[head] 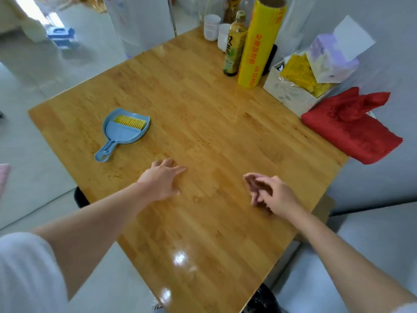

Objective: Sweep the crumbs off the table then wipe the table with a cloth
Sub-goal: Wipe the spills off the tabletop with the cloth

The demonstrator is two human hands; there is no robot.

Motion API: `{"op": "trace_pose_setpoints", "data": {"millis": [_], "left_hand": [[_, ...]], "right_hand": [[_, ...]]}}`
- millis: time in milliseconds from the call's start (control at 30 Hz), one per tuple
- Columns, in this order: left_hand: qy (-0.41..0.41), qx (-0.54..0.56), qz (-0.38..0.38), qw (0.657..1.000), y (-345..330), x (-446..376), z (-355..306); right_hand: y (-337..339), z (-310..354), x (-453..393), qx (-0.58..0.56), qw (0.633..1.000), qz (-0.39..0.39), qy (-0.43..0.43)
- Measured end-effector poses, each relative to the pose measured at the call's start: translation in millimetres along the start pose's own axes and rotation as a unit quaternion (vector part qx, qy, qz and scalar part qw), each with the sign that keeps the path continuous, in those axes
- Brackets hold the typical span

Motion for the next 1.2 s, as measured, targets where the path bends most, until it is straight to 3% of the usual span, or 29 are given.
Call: {"op": "trace_pose_setpoints", "data": {"millis": [67, 100, 133, 167, 233, 300, 333, 367, 400, 433, 500, 533, 567, 600, 633, 700, 767, 800, 833, 900, 967, 1000, 1033, 1067, 1133, 1200], "left_hand": [[0.022, 0.020, 0.019, 0.999, -4, 0, 9], [0.023, 0.024, 0.022, 0.999, -3, -2, 8], [0.023, 0.024, 0.025, 0.999, -3, -3, 7], [0.021, 0.020, 0.028, 0.999, -3, -4, 6], [0.017, 0.006, 0.028, 0.999, -3, -5, 6], [0.012, -0.002, 0.029, 0.999, -2, -5, 10], [0.008, -0.003, 0.028, 1.000, -2, -5, 8], [0.006, -0.003, 0.026, 1.000, -3, -5, 8], [0.004, -0.006, 0.021, 1.000, -3, -5, 7], [0.004, -0.010, 0.018, 1.000, -2, -6, 7], [0.009, -0.002, 0.025, 1.000, -2, -5, 7], [0.010, 0.007, 0.028, 1.000, -3, -4, 6], [0.011, 0.011, 0.030, 0.999, -3, -2, 6], [0.012, 0.010, 0.032, 0.999, -3, -1, 6], [0.011, 0.008, 0.033, 0.999, -1, -1, 7], [0.009, 0.002, 0.030, 0.999, -2, -1, 8], [0.008, -0.001, 0.029, 1.000, -2, -2, 8], [0.008, 0.002, 0.030, 1.000, -2, -3, 8], [0.008, 0.004, 0.031, 0.999, -4, -4, 8], [0.010, 0.005, 0.034, 0.999, -5, -6, 9], [0.014, 0.011, 0.043, 0.999, -7, -6, 7], [0.015, 0.014, 0.045, 0.999, -9, -7, 7], [0.015, 0.012, 0.043, 0.999, -10, -7, 7], [0.016, 0.009, 0.042, 0.999, -10, -7, 7], [0.013, 0.001, 0.046, 0.999, -8, -8, 8], [0.007, -0.012, 0.049, 0.999, -8, -7, 8]], "right_hand": [[19, -14, -28, 0.066, 0.970, -0.165, -0.165], [12, -9, -36, 0.064, 0.953, -0.210, -0.208], [-5, 7, -40, 0.077, 0.956, -0.213, -0.186], [-29, 28, -38, 0.079, 0.974, -0.172, -0.125], [-83, 70, -13, 0.047, 0.997, 0.020, 0.064], [-118, 96, 21, 0.034, 0.949, 0.211, 0.233], [-118, 94, 26, 0.018, 0.924, 0.257, 0.283], [-105, 90, 18, -0.028, 0.923, 0.274, 0.268], [-88, 74, -2, -0.045, 0.940, 0.244, 0.235], [-65, 59, -28, -0.041, 0.967, 0.164, 0.191], [-16, 24, -79, 0.041, 0.997, -0.068, -0.003], [1, 11, -94, 0.073, 0.974, -0.183, -0.115], [1, 8, -101, 0.068, 0.946, -0.247, -0.196], [-14, 18, -102, 0.058, 0.942, -0.261, -0.201], [-37, 34, -98, 0.051, 0.964, -0.217, -0.142], [-93, 77, -75, 0.023, 0.997, -0.013, 0.067], [-116, 95, -52, 0.053, 0.963, 0.164, 0.204], [-106, 94, -55, 0.059, 0.954, 0.185, 0.229], [-87, 88, -69, 0.049, 0.961, 0.164, 0.215], [-44, 67, -114, 0.035, 0.991, 0.025, 0.126], [-14, 52, -150, 0.076, 0.987, -0.123, -0.072], [-17, 51, -157, 0.100, 0.973, -0.151, -0.143], [-30, 56, -159, 0.104, 0.971, -0.166, -0.140], [-50, 65, -154, 0.092, 0.980, -0.155, -0.082], [-92, 84, -113, 0.070, 0.994, -0.065, 0.058], [-122, 83, -48, 0.072, 0.983, 0.050, 0.163]]}}
Point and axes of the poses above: each hand's wrist, its own x-axis away from the middle knuckle, its own y-axis out of the back of the hand, z = x × y, the point moved 1 cm from there along -x, towards the middle knuckle, and after that the axes turned 14 degrees about y, right-handed, at the moved point
